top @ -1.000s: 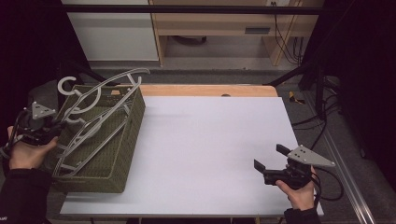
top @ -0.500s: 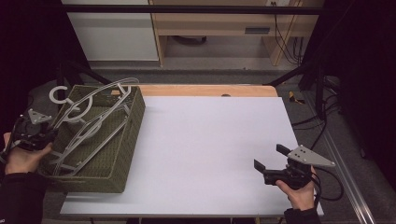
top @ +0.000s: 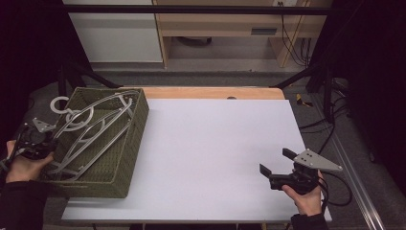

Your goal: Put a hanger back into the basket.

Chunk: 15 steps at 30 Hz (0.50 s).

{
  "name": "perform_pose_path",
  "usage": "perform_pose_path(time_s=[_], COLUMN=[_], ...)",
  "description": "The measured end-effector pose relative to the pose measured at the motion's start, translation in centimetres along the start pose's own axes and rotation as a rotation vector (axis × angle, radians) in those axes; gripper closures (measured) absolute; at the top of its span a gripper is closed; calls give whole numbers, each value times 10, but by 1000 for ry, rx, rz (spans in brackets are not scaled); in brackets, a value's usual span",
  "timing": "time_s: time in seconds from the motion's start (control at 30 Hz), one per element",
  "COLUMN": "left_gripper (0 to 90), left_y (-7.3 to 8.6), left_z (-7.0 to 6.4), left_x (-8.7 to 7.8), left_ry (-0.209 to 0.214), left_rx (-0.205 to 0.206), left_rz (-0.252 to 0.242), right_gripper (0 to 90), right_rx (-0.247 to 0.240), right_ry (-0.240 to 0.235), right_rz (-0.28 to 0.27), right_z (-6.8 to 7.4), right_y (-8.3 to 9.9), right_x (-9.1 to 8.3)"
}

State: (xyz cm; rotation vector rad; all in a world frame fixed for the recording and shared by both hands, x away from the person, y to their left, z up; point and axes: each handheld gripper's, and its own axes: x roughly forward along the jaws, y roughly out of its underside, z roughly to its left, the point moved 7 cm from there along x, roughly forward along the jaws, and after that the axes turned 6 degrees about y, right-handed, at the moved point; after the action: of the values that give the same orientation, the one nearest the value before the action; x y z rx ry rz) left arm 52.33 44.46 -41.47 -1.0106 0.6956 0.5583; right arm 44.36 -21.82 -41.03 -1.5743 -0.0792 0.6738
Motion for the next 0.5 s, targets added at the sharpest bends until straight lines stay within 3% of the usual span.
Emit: perform_pose_path(time_s=[0.2, 0.37, 0.5], left_gripper=[820, 819, 817], left_y=[3, 3, 3], left_z=[-7, -10, -12], left_x=[8, 9, 10], left_ry=[14, 7, 2], left_rx=[-5, 33, 37], left_rz=[17, 58, 81], right_gripper=[21, 21, 21], right_rx=[1, -1, -3], right_ry=[4, 5, 2], right_rz=[-3, -3, -4], right_z=[0, 0, 0], right_y=[0, -1, -1], right_x=[0, 0, 0])
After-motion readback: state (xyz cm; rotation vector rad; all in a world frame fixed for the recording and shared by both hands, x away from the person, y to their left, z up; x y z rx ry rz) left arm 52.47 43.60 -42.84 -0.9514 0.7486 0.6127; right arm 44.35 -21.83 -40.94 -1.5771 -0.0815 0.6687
